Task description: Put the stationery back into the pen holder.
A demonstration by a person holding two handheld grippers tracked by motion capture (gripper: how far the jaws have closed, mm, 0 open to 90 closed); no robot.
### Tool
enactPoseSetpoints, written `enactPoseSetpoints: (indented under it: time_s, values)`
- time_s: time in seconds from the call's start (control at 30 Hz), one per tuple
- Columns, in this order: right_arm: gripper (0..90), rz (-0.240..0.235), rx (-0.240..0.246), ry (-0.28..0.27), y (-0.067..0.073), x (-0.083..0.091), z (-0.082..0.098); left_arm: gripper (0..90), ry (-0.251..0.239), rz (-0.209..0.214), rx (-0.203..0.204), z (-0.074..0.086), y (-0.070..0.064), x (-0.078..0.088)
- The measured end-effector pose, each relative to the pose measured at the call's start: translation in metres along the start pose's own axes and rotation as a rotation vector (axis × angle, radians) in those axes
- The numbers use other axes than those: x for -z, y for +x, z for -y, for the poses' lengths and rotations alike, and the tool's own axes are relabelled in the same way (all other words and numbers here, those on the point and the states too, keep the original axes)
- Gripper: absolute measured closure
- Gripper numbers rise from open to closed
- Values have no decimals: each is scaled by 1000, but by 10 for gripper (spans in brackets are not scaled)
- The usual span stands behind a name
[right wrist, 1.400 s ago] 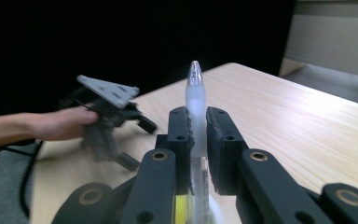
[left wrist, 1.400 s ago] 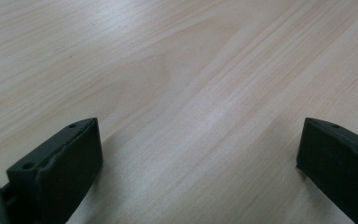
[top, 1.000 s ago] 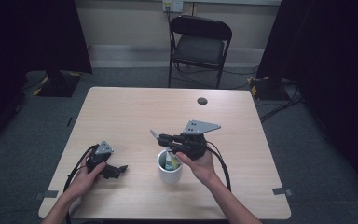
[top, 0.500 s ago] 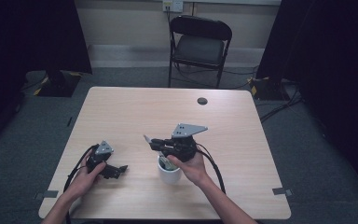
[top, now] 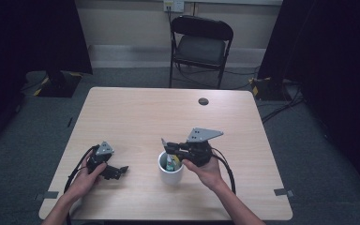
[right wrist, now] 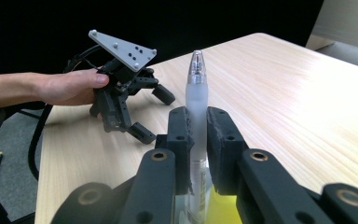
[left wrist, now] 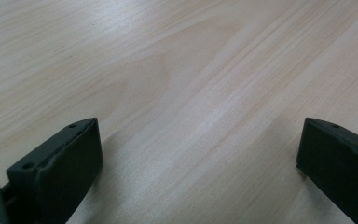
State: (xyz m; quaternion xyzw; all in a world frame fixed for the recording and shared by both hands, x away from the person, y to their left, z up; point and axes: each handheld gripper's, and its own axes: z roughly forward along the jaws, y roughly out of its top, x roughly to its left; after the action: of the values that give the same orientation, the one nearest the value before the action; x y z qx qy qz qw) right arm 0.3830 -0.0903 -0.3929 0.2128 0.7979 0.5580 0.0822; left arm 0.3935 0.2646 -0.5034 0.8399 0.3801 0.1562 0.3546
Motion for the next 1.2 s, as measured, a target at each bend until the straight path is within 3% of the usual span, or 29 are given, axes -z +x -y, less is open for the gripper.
enactPoseSetpoints:
  time_s: [0.4, 0.83, 1.2]
  values:
    - [799, 8, -10, 12, 1, 19, 15, 0, 1, 1, -1, 0, 0, 0]
    - [771, -40, -26, 43, 5, 14, 26, 0, 2, 5, -4, 0, 1, 0]
    - [715, -15, -52, 16, 0, 18, 25, 0, -2, 4, -6, -1, 1, -1]
